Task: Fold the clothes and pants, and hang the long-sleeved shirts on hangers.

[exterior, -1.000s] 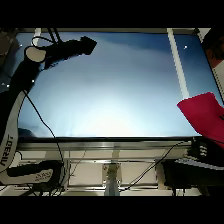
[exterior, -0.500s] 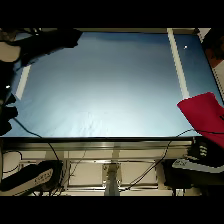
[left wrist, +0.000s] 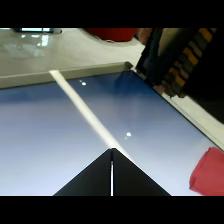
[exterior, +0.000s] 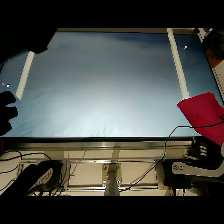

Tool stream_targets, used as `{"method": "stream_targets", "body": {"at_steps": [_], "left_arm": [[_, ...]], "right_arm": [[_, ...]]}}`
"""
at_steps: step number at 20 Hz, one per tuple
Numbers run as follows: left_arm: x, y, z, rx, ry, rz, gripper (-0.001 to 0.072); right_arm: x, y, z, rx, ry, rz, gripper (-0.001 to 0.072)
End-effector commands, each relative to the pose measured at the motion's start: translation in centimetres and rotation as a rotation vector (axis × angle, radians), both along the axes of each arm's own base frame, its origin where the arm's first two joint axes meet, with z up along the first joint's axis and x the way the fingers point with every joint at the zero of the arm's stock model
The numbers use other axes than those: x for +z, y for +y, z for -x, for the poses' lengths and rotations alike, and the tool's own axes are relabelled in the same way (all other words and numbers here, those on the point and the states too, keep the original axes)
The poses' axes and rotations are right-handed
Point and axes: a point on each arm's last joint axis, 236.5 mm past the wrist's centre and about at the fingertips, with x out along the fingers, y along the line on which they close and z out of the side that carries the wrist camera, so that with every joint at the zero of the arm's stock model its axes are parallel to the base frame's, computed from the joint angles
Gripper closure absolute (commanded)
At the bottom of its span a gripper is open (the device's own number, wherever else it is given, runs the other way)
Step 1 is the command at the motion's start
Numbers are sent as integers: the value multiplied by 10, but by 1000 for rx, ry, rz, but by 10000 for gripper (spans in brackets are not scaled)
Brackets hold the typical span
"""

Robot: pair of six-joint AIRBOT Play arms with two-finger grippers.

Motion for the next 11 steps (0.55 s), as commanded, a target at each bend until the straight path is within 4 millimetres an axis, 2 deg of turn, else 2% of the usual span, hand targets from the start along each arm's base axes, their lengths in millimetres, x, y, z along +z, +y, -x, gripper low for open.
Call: {"method": "stream_targets", "body": {"at_steps": [1,5,11], "left_arm": [[16,2,30,-15,-39,-8,690],[30,13,49,19,-104,-46,690],[37,50,63,168,-208,-206,690]], "right_arm": [[3,29,6,61,-10,-2,692],[3,29,6,62,-10,-2,692],[3,29,6,62,-10,-2,691]]}}
